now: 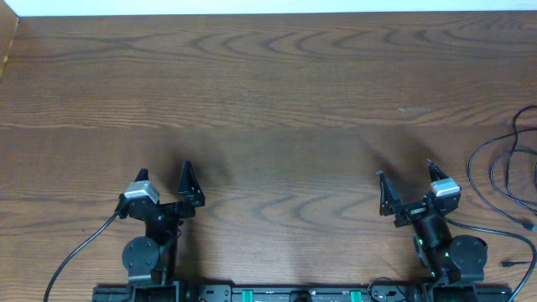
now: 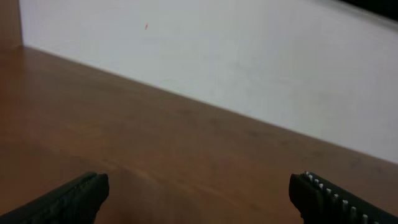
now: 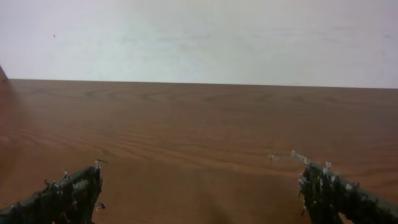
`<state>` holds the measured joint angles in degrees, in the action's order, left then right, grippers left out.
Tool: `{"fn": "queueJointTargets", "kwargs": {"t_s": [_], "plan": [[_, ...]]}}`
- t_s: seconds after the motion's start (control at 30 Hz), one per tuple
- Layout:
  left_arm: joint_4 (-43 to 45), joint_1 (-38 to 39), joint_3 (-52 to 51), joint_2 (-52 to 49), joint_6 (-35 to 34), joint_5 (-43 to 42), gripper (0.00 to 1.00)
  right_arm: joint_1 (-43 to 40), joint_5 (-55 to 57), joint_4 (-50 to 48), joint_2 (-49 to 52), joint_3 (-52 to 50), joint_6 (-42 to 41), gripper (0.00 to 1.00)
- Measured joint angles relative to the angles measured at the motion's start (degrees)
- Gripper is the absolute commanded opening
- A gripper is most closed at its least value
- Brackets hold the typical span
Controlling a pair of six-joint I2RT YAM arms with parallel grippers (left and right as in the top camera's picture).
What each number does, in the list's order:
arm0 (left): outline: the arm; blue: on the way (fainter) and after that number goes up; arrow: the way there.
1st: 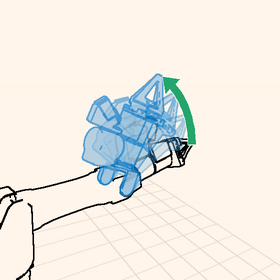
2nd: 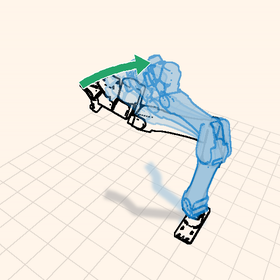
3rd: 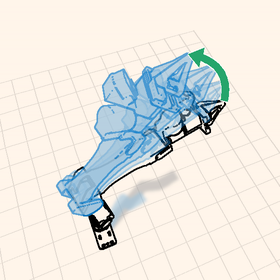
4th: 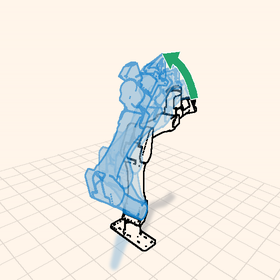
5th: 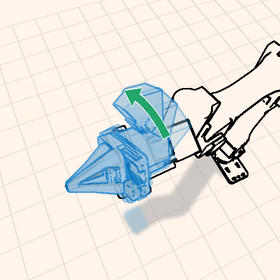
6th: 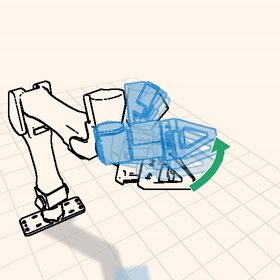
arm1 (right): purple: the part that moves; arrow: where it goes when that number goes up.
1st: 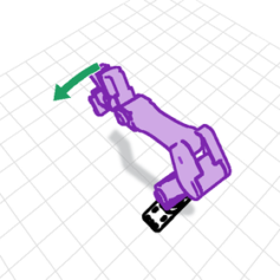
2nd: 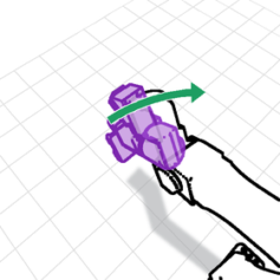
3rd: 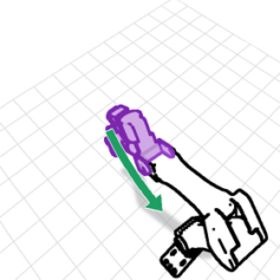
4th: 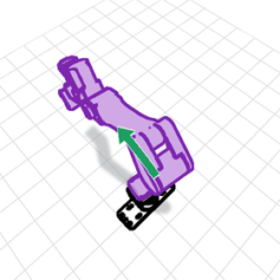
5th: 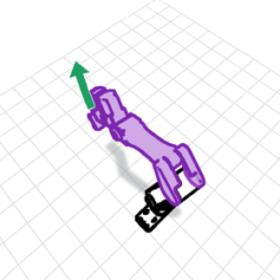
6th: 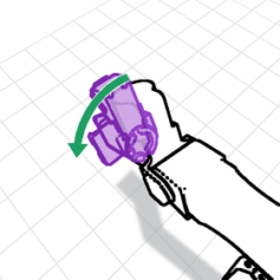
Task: Untangle cables
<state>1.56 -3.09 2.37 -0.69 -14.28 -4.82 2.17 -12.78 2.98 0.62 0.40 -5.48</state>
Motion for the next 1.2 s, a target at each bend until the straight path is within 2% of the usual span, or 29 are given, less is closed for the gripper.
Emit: {"fn": "queueJointTargets", "kwargs": {"t_s": [0.43, 1.2], "plan": [[-2.7, -1.4, -1.6, 0.1, 4.0, 0.3, 0.98, 0.0, 0.0, 0.0, 0.0, 0.0, 0.0, 0.99], [-2.7, -1.4, -1.6, -1.6, 4.3, 0.5, 0.98, 0.0, 0.0, 0.0, 0.0, 0.0, 0.0, 0.99]]}}
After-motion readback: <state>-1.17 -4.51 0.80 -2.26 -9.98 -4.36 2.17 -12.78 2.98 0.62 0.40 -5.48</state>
